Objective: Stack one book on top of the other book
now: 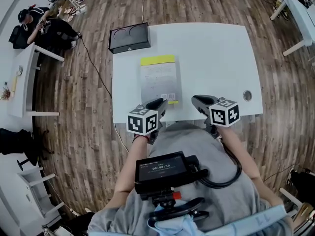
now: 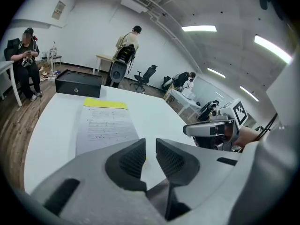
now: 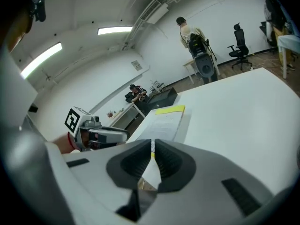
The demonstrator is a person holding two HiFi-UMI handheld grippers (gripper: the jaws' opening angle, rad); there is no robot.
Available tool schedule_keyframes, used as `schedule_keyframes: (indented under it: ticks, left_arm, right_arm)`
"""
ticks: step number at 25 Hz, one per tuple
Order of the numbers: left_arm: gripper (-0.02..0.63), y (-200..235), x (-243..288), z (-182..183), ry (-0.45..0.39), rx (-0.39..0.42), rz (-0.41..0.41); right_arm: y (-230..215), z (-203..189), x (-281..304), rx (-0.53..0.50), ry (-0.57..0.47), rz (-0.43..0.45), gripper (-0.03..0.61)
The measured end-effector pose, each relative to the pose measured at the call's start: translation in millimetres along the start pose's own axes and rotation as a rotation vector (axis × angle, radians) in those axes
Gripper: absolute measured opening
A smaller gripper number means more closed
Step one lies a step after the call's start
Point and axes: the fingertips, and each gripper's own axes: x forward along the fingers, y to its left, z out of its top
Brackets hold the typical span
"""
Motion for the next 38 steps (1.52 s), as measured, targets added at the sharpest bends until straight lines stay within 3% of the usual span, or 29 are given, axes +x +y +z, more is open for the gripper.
schedule_keyframes:
  ticks: [4, 15, 22, 38]
  left_arm:
    - [0.021, -38.9, 7.7, -12.2, -0.003, 0.028, -0.02]
    - [0.018, -121.8, 26.8, -32.7, -0.016, 0.077, -0.091]
    - [0.018, -136.3, 32.3, -35.7, -0.017, 0.037, -0.123]
    - [0.018, -152.3, 68.5, -27.1, 0.057, 0.063, -0.152]
  right_arm:
    - [7.9, -12.5, -23.9, -0.042, 0.012, 0.037, 0.043]
    - [17.5, -42.3, -77.8, -0.034, 0.018, 0.094, 0.043]
    - [10.5, -54.9, -92.7, -0.014, 0.015, 0.093, 0.031]
    - [-20.4, -41.5, -99.5, 0.025, -0.012, 0.085, 0.029]
